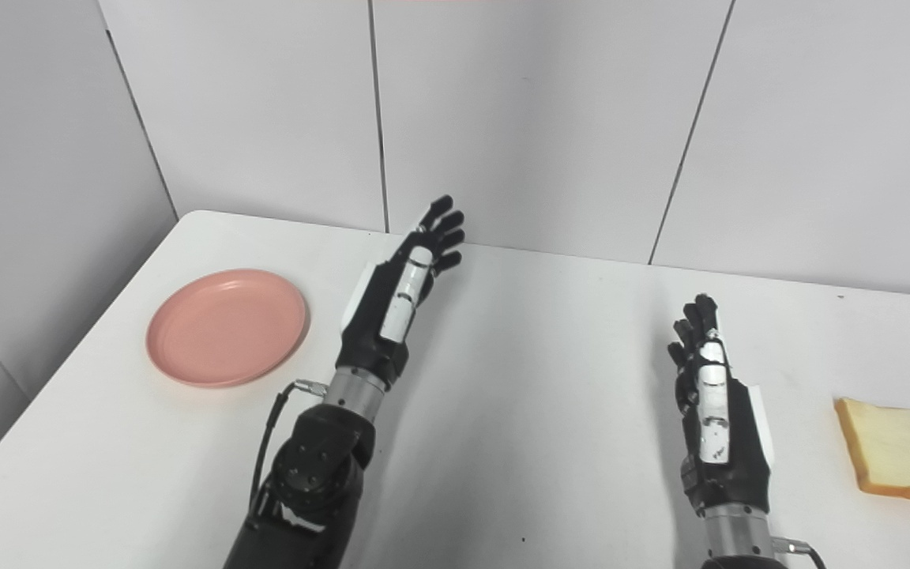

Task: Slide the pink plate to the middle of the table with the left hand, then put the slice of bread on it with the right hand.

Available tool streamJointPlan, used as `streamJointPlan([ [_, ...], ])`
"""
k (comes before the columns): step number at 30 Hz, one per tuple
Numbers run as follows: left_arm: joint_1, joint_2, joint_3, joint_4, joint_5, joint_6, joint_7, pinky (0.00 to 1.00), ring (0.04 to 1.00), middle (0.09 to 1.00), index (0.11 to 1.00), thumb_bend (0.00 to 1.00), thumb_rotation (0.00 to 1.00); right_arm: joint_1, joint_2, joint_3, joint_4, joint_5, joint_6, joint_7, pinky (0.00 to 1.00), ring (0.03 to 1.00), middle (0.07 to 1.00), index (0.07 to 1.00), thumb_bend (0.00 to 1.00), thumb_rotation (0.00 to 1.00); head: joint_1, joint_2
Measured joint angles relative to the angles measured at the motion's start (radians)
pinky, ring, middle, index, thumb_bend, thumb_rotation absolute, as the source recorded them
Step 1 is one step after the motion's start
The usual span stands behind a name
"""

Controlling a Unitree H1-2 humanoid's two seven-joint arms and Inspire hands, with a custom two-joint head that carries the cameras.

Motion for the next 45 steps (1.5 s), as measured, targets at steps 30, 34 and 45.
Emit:
streamJointPlan([
  [30, -0.064, 0.241, 0.386, -0.096, -0.146, 0.045, 0.072, 0.86, 0.888, 0.891, 0.871, 0.46, 1.00, 0.014, 0.010, 0.012, -0.071, -0.021, 0.057, -0.016, 1.00, 1.000, 1.000, 1.000, 0.17, 1.00, 0.028, -0.025],
  [34, -0.043, 0.267, 0.429, -0.049, -0.175, 0.020, 0.082, 0.88, 0.897, 0.902, 0.883, 0.46, 1.00, 0.014, 0.010, 0.012, -0.071, -0.022, 0.057, -0.018, 1.00, 1.000, 1.000, 1.000, 0.17, 1.00, 0.031, -0.026],
  [45, -0.018, 0.292, 0.486, 0.014, -0.221, 0.020, 0.115, 0.92, 0.917, 0.912, 0.893, 0.44, 1.00, 0.014, 0.012, 0.024, -0.082, -0.031, 0.061, -0.023, 1.00, 1.000, 1.000, 1.000, 0.12, 1.00, 0.037, -0.020],
])
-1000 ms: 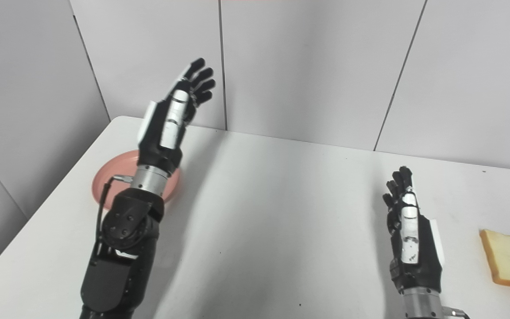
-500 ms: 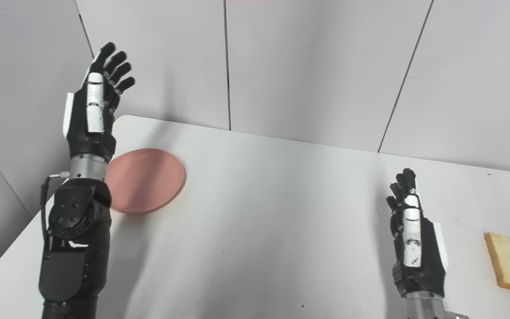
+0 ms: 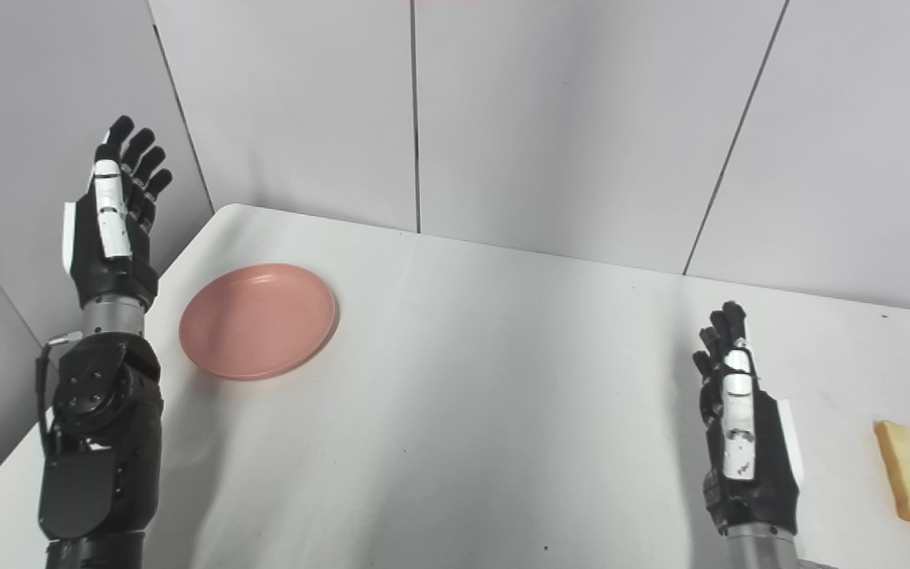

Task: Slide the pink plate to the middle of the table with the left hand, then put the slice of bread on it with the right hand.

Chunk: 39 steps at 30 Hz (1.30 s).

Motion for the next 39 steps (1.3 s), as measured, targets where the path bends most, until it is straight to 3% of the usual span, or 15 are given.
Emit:
streamJointPlan([
  [9, 0.024, 0.025, 0.021, 0.076, -0.041, -0.013, 0.000, 0.92, 0.926, 0.920, 0.895, 0.44, 1.00, 0.000, 0.008, 0.001, -0.022, -0.004, 0.011, -0.004, 1.00, 1.000, 1.000, 1.000, 0.11, 1.00, 0.003, 0.005],
  [29, 0.032, 0.030, 0.061, 0.279, -0.122, -0.055, 0.000, 0.92, 0.917, 0.902, 0.866, 0.39, 0.99, 0.000, 0.017, 0.005, -0.038, -0.027, 0.025, -0.009, 1.00, 1.000, 1.000, 1.000, 0.11, 1.00, 0.002, 0.020],
  [39, 0.027, 0.060, 0.054, 0.379, -0.157, -0.058, -0.001, 0.92, 0.932, 0.930, 0.911, 0.39, 1.00, 0.000, 0.017, 0.004, -0.039, -0.011, 0.032, -0.008, 1.00, 1.000, 1.000, 1.000, 0.10, 1.00, -0.003, 0.028],
])
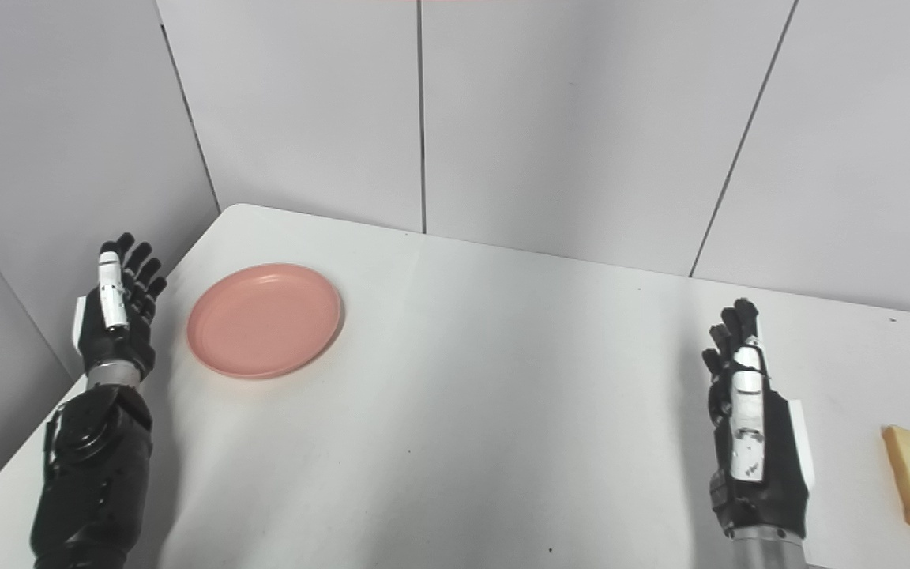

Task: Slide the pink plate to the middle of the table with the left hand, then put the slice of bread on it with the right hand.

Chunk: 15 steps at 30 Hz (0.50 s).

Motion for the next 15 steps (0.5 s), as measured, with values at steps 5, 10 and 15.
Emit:
streamJointPlan([
  [5, -0.003, 0.004, -0.008, 0.049, -0.002, -0.007, -0.001, 0.92, 0.937, 0.932, 0.913, 0.39, 1.00, 0.000, 0.000, 0.000, -0.016, -0.001, 0.019, -0.001, 1.00, 1.000, 1.000, 1.000, 0.10, 1.00, -0.006, 0.003],
  [10, -0.020, 0.012, -0.011, 0.082, -0.033, -0.019, -0.028, 0.93, 0.946, 0.944, 0.933, 0.38, 1.00, 0.000, 0.004, 0.000, -0.025, 0.000, 0.028, -0.002, 1.00, 1.000, 1.000, 1.000, 0.10, 1.00, -0.014, 0.006],
  [15, -0.028, 0.012, -0.038, 0.097, -0.035, -0.026, -0.048, 0.91, 0.920, 0.907, 0.890, 0.38, 0.96, 0.000, 0.011, 0.000, -0.027, 0.001, 0.032, -0.008, 1.00, 1.000, 1.000, 1.000, 0.12, 1.00, -0.018, 0.008],
])
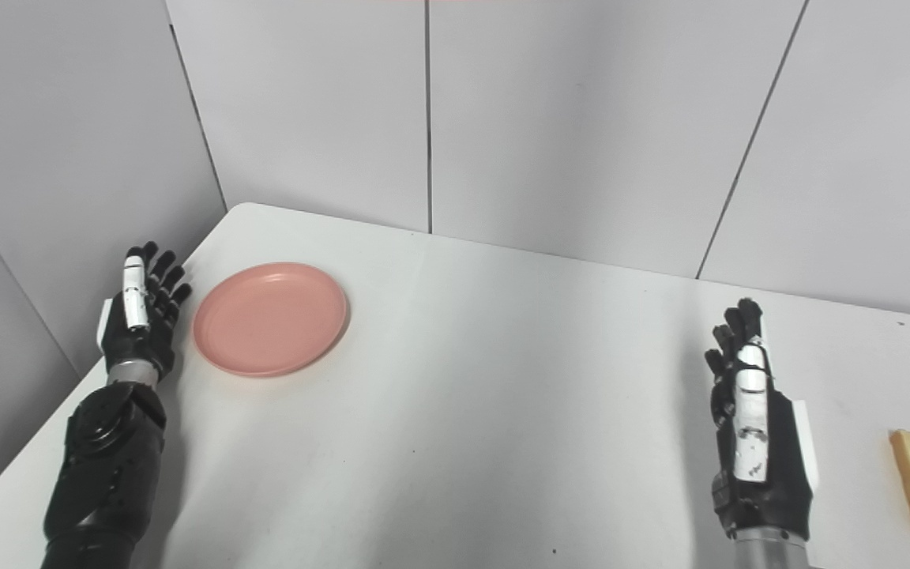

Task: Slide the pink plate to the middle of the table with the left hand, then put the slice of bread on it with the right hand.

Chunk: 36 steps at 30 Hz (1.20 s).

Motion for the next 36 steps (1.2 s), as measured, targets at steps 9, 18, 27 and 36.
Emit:
streamJointPlan([
  [9, -0.017, -0.022, -0.091, 0.013, 0.023, -0.010, -0.041, 0.92, 0.936, 0.937, 0.924, 0.41, 1.00, 0.000, 0.001, 0.000, 0.000, -0.001, 0.000, -0.003, 1.00, 1.000, 1.000, 1.000, 0.13, 1.00, -0.023, 0.008],
  [18, -0.020, -0.026, -0.140, 0.003, 0.024, 0.022, -0.074, 0.95, 0.945, 0.943, 0.932, 0.44, 1.00, 0.000, -0.001, 0.000, 0.006, 0.008, -0.001, 0.000, 1.00, 1.000, 1.000, 1.000, 0.18, 1.00, -0.069, 0.028],
  [27, -0.003, -0.052, -0.198, -0.037, 0.036, 0.032, -0.091, 0.92, 0.920, 0.916, 0.903, 0.46, 1.00, 0.000, -0.002, 0.000, 0.051, 0.015, -0.021, 0.009, 1.00, 1.000, 1.000, 1.000, 0.25, 1.00, -0.127, 0.040],
  [36, -0.010, -0.139, -0.281, -0.134, 0.076, 0.142, -0.071, 0.89, 0.902, 0.904, 0.901, 0.42, 1.00, 0.000, -0.001, 0.000, 0.101, 0.004, -0.082, 0.009, 1.00, 1.000, 1.000, 1.000, 0.28, 1.00, -0.176, 0.054],
])
